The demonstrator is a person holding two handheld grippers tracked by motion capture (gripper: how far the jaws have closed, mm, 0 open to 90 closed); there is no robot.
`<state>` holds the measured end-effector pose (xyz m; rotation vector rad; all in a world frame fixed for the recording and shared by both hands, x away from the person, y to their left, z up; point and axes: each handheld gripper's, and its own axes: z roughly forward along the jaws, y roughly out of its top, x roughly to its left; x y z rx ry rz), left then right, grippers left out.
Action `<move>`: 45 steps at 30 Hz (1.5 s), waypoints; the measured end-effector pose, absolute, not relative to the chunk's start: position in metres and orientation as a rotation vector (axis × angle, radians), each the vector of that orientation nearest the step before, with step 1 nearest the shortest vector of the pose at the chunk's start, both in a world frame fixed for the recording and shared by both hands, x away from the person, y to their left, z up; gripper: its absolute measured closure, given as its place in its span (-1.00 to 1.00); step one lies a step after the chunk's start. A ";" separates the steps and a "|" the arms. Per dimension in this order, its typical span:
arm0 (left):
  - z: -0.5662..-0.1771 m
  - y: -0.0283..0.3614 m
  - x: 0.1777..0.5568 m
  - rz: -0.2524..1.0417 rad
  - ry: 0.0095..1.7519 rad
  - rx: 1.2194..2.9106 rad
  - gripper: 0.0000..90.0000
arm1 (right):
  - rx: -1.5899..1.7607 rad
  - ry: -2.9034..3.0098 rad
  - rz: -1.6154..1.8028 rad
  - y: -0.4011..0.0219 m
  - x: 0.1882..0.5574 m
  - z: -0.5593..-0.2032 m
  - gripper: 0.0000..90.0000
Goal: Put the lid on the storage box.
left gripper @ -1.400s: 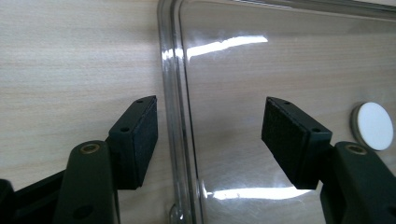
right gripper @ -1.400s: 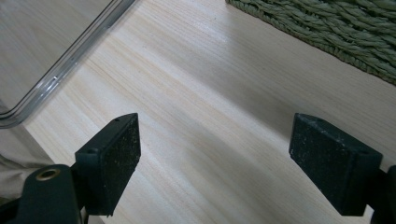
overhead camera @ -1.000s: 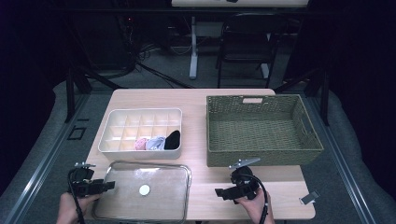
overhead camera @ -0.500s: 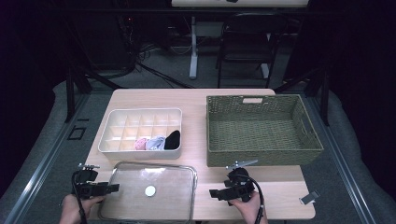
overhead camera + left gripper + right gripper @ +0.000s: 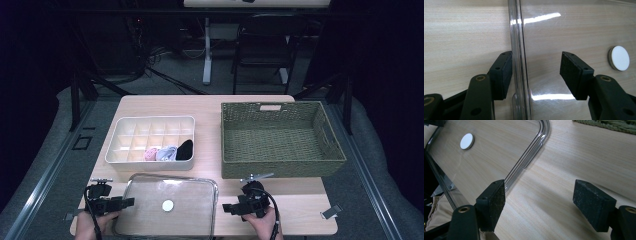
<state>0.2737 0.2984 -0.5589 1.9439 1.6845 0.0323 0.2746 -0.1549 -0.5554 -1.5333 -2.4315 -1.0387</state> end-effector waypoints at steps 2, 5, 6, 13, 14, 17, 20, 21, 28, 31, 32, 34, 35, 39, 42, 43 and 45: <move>-0.559 0.297 0.273 0.029 1.679 1.948 -0.03 | -1.542 -2.416 -1.042 -0.154 0.274 -0.557 -0.40; -0.559 0.295 0.272 0.021 1.679 1.948 -0.03 | -1.543 -2.413 -1.027 -0.150 0.274 -0.558 -0.35; -0.559 0.294 0.271 0.014 1.680 1.943 -0.03 | -1.546 -2.416 -1.021 -0.149 0.274 -0.558 -0.34; -0.558 0.291 0.269 -0.008 1.655 1.975 -0.02 | -1.551 -2.389 -1.005 -0.139 0.275 -0.564 -0.18; -0.558 0.291 0.267 -0.020 1.653 1.985 -0.01 | -1.550 -2.384 -1.010 -0.138 0.275 -0.565 -0.16; -0.558 0.292 0.264 -0.031 1.644 1.978 0.01 | -1.536 -2.354 -1.027 -0.134 0.275 -0.566 -0.12; -0.559 0.295 0.266 -0.018 1.658 1.960 0.02 | -1.552 -2.326 -1.037 -0.132 0.275 -0.567 -0.02; -0.559 0.295 0.268 -0.007 1.654 1.958 0.01 | -1.559 -2.312 -1.033 -0.132 0.275 -0.567 -0.01; -0.561 0.299 0.283 0.011 1.670 1.912 0.03 | -1.578 -2.273 -1.047 -0.131 0.277 -0.569 0.08; -0.561 0.300 0.282 -0.014 1.651 1.917 0.05 | -1.572 -2.251 -1.059 -0.129 0.278 -0.570 0.14; -0.562 0.300 0.282 -0.031 1.653 1.891 0.05 | -1.578 -2.247 -1.063 -0.128 0.278 -0.570 0.17; -0.563 0.302 0.281 -0.058 1.659 1.859 0.06 | -1.576 -2.251 -1.066 -0.126 0.278 -0.571 0.21; -0.563 0.302 0.281 -0.058 1.659 1.859 0.09 | -1.576 -2.251 -1.066 -0.126 0.278 -0.571 0.21; -0.564 0.301 0.281 -0.059 1.652 1.858 0.14 | -1.581 -2.259 -1.060 -0.125 0.278 -0.571 0.32; -0.564 0.301 0.281 -0.057 1.656 1.853 0.14 | -1.586 -2.251 -1.067 -0.126 0.279 -0.572 0.38; -0.564 0.300 0.280 -0.057 1.663 1.847 0.14 | -1.591 -2.245 -1.069 -0.127 0.279 -0.573 0.41; -0.564 0.301 0.280 -0.064 1.672 1.832 0.14 | -1.594 -2.249 -1.075 -0.127 0.279 -0.573 0.43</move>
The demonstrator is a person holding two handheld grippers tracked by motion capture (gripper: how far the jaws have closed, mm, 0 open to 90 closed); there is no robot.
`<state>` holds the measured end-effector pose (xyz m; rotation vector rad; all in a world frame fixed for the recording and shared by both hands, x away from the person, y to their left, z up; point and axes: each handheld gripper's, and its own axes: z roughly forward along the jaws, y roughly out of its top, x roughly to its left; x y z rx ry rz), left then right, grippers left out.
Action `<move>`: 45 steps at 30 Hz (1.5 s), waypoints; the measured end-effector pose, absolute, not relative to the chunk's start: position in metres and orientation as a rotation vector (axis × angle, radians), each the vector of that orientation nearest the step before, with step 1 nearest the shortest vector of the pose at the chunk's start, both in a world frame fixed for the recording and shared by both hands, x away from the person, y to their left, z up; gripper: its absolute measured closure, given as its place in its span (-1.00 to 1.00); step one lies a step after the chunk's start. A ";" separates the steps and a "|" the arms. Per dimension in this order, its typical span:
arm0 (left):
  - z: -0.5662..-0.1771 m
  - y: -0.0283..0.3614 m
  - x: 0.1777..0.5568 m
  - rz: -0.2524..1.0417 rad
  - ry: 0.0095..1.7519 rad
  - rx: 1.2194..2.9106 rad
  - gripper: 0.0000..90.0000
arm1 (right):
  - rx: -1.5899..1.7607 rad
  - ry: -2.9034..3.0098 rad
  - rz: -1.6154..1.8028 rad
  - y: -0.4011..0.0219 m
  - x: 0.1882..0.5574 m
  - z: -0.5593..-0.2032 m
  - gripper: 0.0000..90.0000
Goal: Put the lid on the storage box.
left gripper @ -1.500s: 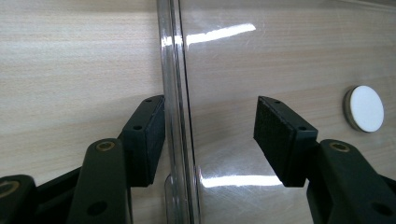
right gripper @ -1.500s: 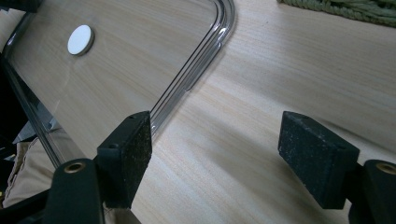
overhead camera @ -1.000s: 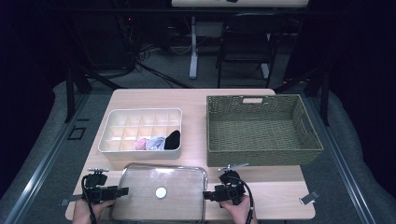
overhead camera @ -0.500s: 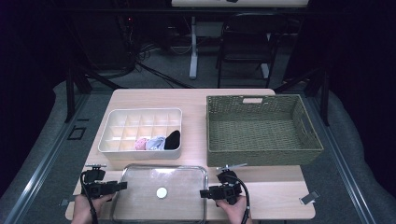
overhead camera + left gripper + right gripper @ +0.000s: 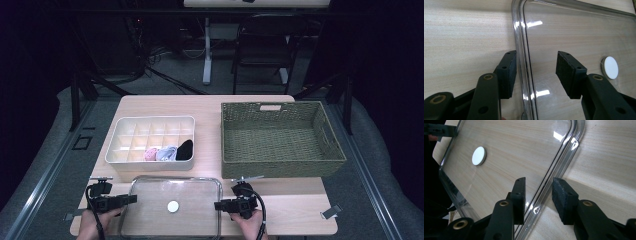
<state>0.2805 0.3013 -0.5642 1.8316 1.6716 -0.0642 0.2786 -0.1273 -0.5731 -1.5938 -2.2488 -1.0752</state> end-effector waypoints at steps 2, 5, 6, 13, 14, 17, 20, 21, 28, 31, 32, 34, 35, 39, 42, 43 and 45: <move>-0.565 0.303 0.281 -0.072 1.674 1.821 0.15 | -1.602 -2.257 -1.081 -0.127 0.278 -0.573 0.46; -0.567 0.306 0.281 -0.115 1.685 1.777 0.22 | -1.606 -2.265 -1.090 -0.127 0.277 -0.574 0.50; -0.567 0.306 0.281 -0.124 1.685 1.772 0.29 | -1.606 -2.267 -1.091 -0.127 0.277 -0.574 0.52; -0.566 0.303 0.280 -0.077 1.642 1.853 0.31 | -1.615 -2.270 -1.095 -0.128 0.277 -0.574 0.54; -0.565 0.304 0.280 -0.075 1.628 1.868 0.34 | -1.606 -2.271 -1.096 -0.129 0.278 -0.574 0.54; -0.567 0.307 0.280 -0.086 1.617 1.862 0.41 | -1.610 -2.262 -1.097 -0.130 0.278 -0.575 0.54; -0.568 0.310 0.279 -0.101 1.616 1.842 0.48 | -1.603 -2.269 -1.102 -0.130 0.278 -0.574 0.52; -0.569 0.311 0.279 -0.102 1.619 1.830 0.50 | -1.600 -2.270 -1.103 -0.130 0.278 -0.574 0.51; -0.569 0.314 0.276 -0.111 1.624 1.790 0.56 | -1.573 -2.266 -1.108 -0.129 0.279 -0.574 0.34; -0.570 0.313 0.276 -0.114 1.628 1.777 0.56 | -1.564 -2.250 -1.102 -0.130 0.280 -0.574 0.26; -0.570 0.313 0.276 -0.117 1.622 1.778 0.56 | -1.559 -2.250 -1.099 -0.131 0.280 -0.573 0.25; -0.569 0.312 0.275 -0.109 1.617 1.784 0.57 | -1.559 -2.255 -1.097 -0.132 0.280 -0.573 0.21; -0.569 0.312 0.275 -0.110 1.618 1.778 0.57 | -1.564 -2.258 -1.097 -0.133 0.280 -0.572 0.18; -0.569 0.313 0.274 -0.110 1.607 1.773 0.57 | -1.589 -2.243 -1.112 -0.139 0.282 -0.573 0.15; -0.568 0.313 0.273 -0.104 1.604 1.769 0.57 | -1.598 -2.244 -1.116 -0.139 0.284 -0.572 0.10; -0.567 0.313 0.273 -0.104 1.606 1.764 0.57 | -1.593 -2.252 -1.112 -0.139 0.285 -0.572 0.09; -0.566 0.314 0.273 -0.094 1.587 1.781 0.58 | -1.593 -2.261 -1.118 -0.137 0.287 -0.572 0.09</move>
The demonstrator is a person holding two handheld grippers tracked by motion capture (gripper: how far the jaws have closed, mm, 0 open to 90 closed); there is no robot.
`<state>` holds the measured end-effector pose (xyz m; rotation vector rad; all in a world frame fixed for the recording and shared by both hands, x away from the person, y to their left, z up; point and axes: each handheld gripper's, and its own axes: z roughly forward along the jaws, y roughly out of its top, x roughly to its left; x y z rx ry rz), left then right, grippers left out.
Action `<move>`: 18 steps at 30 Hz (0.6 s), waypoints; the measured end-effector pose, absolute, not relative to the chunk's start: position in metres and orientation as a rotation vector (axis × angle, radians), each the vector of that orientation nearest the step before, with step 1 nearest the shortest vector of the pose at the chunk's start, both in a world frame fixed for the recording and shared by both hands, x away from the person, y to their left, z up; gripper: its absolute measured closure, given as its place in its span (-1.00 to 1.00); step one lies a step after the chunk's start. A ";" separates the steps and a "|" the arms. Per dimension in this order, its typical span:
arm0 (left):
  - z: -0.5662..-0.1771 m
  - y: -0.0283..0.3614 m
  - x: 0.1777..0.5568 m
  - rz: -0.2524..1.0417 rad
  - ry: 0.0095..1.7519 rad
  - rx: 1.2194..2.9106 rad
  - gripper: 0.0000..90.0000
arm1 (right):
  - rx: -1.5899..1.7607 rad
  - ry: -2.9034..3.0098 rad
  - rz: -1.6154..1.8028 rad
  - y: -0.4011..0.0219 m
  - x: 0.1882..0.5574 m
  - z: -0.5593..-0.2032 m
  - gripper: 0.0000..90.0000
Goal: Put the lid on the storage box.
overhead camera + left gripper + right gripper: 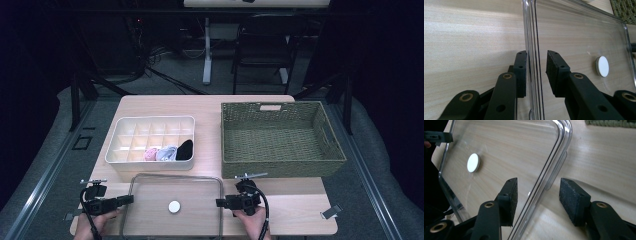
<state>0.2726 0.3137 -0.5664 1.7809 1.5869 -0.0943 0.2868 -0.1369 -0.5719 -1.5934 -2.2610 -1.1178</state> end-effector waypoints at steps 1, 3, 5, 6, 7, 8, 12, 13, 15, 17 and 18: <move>-0.566 0.314 0.272 -0.094 1.590 1.773 0.58 | -1.597 -2.260 -1.121 -0.136 0.288 -0.572 0.09; -0.566 0.314 0.272 -0.089 1.583 1.784 0.58 | -1.595 -2.266 -1.130 -0.133 0.289 -0.573 0.09; -0.565 0.314 0.272 -0.087 1.581 1.788 0.58 | -1.586 -2.264 -1.132 -0.132 0.290 -0.573 0.11; -0.566 0.313 0.272 -0.088 1.584 1.778 0.58 | -1.585 -2.253 -1.149 -0.131 0.291 -0.574 0.13; -0.565 0.314 0.272 -0.089 1.582 1.786 0.58 | -1.592 -2.246 -1.152 -0.131 0.291 -0.574 0.16; -0.565 0.314 0.272 -0.086 1.579 1.789 0.58 | -1.585 -2.250 -1.143 -0.132 0.292 -0.574 0.17; -0.564 0.312 0.272 -0.079 1.589 1.799 0.57 | -1.601 -2.215 -1.165 -0.135 0.294 -0.577 0.37; -0.564 0.311 0.273 -0.067 1.587 1.818 0.55 | -1.612 -2.220 -1.166 -0.135 0.294 -0.577 0.43; -0.564 0.312 0.274 -0.082 1.602 1.812 0.54 | -1.617 -2.223 -1.172 -0.135 0.294 -0.577 0.45; -0.564 0.311 0.274 -0.082 1.612 1.807 0.54 | -1.624 -2.206 -1.186 -0.135 0.293 -0.578 0.48; -0.563 0.312 0.274 -0.077 1.604 1.817 0.52 | -1.616 -2.202 -1.204 -0.136 0.293 -0.577 0.50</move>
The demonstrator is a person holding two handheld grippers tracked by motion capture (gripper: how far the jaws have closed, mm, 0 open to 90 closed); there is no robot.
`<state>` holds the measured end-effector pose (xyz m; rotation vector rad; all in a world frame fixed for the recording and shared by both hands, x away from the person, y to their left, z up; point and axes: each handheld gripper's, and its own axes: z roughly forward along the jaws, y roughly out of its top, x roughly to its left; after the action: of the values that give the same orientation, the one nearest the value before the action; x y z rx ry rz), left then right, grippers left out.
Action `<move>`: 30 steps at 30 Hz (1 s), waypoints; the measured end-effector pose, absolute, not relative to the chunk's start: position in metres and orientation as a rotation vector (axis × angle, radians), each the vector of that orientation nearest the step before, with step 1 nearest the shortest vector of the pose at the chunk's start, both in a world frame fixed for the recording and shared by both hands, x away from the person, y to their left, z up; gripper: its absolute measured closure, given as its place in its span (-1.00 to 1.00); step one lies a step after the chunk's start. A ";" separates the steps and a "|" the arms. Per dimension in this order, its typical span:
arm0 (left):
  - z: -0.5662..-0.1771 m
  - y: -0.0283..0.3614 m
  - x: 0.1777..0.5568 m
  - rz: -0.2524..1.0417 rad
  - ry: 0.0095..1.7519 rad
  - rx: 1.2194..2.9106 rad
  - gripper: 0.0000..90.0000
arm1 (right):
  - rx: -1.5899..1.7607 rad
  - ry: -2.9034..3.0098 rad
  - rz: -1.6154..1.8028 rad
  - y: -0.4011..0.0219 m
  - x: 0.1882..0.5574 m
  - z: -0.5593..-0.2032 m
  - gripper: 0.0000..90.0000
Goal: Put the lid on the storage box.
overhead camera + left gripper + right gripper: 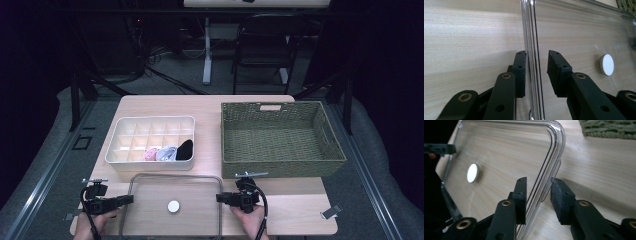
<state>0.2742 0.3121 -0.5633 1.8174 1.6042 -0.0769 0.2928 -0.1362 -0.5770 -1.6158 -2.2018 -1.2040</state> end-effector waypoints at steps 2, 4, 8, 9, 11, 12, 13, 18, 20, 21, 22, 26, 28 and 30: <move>-0.561 0.312 0.273 -0.062 1.603 1.819 0.51 | -1.608 -2.199 -1.236 -0.137 0.291 -0.573 0.55; -0.559 0.312 0.271 -0.053 1.598 1.813 0.51 | -1.600 -2.190 -1.269 -0.138 0.290 -0.570 0.57; -0.556 0.314 0.270 -0.026 1.589 1.808 0.51 | -1.569 -2.140 -1.300 -0.139 0.291 -0.568 0.60; -0.555 0.315 0.270 -0.021 1.587 1.803 0.51 | -1.550 -2.130 -1.286 -0.139 0.292 -0.568 0.62; -0.552 0.314 0.270 -0.007 1.581 1.807 0.51 | -1.534 -2.133 -1.293 -0.139 0.292 -0.566 0.62; -0.552 0.314 0.270 -0.004 1.582 1.807 0.51 | -1.538 -2.138 -1.298 -0.138 0.291 -0.565 0.62; -0.552 0.314 0.270 -0.003 1.577 1.800 0.51 | -1.534 -2.139 -1.296 -0.138 0.291 -0.564 0.63; -0.547 0.315 0.268 -0.003 1.565 1.802 0.52 | -1.539 -2.124 -1.356 -0.139 0.292 -0.553 0.68; -0.545 0.317 0.267 -0.002 1.563 1.795 0.53 | -1.527 -2.125 -1.382 -0.139 0.291 -0.548 0.69; -0.544 0.317 0.266 -0.008 1.561 1.800 0.53 | -1.521 -2.139 -1.389 -0.139 0.289 -0.546 0.69; -0.544 0.317 0.266 -0.008 1.561 1.800 0.53 | -1.515 -2.145 -1.398 -0.138 0.288 -0.544 0.70; -0.537 0.319 0.264 0.001 1.545 1.789 0.57 | -1.506 -2.132 -1.426 -0.138 0.289 -0.537 0.73; -0.531 0.320 0.264 0.017 1.536 1.782 0.59 | -1.497 -2.124 -1.451 -0.139 0.292 -0.532 0.75; -0.527 0.321 0.264 0.028 1.526 1.778 0.61 | -1.491 -2.118 -1.468 -0.139 0.293 -0.528 0.77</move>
<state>0.2643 0.3211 -0.5273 1.7776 1.5263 0.0281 0.2931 -0.1394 -0.5280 -1.4913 -2.1179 -1.4678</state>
